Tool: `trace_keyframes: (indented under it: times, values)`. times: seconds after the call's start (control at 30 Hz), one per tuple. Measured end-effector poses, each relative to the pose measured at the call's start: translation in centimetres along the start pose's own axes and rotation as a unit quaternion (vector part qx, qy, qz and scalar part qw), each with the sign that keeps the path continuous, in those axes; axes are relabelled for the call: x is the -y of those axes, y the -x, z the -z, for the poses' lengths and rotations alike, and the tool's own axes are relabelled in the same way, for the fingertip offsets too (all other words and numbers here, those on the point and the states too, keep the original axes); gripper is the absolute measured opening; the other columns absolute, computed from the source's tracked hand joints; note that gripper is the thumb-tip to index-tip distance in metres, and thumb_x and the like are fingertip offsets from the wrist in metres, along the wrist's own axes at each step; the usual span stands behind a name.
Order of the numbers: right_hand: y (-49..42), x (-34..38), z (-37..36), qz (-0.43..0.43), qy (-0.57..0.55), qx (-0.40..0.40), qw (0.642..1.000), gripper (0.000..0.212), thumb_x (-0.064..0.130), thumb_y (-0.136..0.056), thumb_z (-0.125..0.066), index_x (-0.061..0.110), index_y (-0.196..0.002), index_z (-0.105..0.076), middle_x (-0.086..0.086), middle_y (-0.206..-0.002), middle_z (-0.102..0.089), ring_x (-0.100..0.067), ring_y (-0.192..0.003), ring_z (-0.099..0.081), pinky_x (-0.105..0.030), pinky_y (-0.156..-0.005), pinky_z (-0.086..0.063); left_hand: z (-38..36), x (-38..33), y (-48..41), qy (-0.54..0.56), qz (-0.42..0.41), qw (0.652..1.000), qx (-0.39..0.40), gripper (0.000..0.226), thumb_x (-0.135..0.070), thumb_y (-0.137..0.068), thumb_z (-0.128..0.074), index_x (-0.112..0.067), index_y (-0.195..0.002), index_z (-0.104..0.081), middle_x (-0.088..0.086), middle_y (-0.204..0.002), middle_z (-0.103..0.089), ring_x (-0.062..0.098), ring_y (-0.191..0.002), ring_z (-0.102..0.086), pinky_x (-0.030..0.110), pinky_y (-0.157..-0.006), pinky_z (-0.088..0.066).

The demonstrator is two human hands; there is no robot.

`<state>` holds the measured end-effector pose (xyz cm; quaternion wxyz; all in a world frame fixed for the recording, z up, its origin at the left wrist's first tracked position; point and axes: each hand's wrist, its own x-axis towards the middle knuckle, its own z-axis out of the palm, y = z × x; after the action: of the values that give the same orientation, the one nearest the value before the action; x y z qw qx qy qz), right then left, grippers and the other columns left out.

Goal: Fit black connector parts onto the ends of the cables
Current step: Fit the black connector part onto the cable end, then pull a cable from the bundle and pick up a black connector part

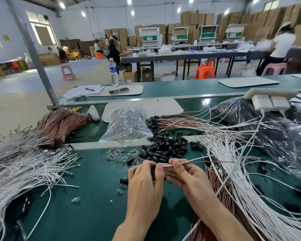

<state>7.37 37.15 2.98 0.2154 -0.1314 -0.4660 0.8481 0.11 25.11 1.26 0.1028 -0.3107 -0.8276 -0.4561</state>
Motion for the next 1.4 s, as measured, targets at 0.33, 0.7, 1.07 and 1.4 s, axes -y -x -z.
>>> trace_keyframes:
  times: [0.33, 0.7, 1.07, 1.4]
  values:
    - [0.5, 2.0, 0.9, 0.003, -0.070, -0.040, 0.997, 0.019, 0.013, -0.081, -0.070, 0.005, -0.095, -0.080, -0.024, -0.102, -0.075, -0.023, -0.081, -0.076, -0.022, -0.065, -0.060, 7.6, 0.8, -1.0, 0.319, 0.104, 0.909, -0.247, 0.022, -0.042, -0.096, -0.054, -0.022, -0.092, -0.062, -0.012, -0.076, -0.069, 0.000, -0.070, -0.061, 0.009, -0.067, -0.051]
    - [-5.1, 12.5, 0.5, 0.167, 0.101, -0.058, 0.979, 0.026, 0.027, -0.088, -0.066, 0.007, -0.103, -0.073, -0.007, -0.099, -0.078, -0.019, -0.091, -0.073, -0.021, -0.075, -0.059, 5.1, -3.9, -11.3, 0.487, 0.201, 0.845, -0.094, 0.016, -0.025, -0.101, -0.057, -0.011, -0.102, -0.066, -0.001, -0.089, -0.075, 0.007, -0.068, -0.068, 0.024, -0.065, -0.058]
    - [-7.4, 11.5, 8.2, 0.015, 0.308, -0.160, 0.938, 0.021, 0.011, -0.105, -0.050, 0.003, -0.119, -0.062, -0.013, -0.098, -0.076, -0.022, -0.083, -0.073, -0.025, -0.067, -0.059, 1.0, -3.3, -12.8, 0.220, 0.230, 0.932, 0.171, 0.035, -0.019, -0.105, -0.051, -0.004, -0.136, -0.047, 0.013, -0.107, -0.067, 0.025, -0.086, -0.071, 0.029, -0.068, -0.063]
    - [-3.9, 7.9, 7.0, 0.129, 0.530, -0.173, 0.820, 0.025, 0.018, -0.104, -0.049, 0.023, -0.123, -0.062, 0.006, -0.102, -0.072, -0.004, -0.041, -0.046, -0.024, -0.048, -0.044, -0.9, -8.6, -4.4, -0.161, 0.044, 0.844, 0.510, 0.043, -0.035, -0.106, -0.048, 0.005, -0.103, -0.066, 0.018, -0.085, -0.076, 0.025, -0.064, -0.074, 0.028, -0.067, -0.061]
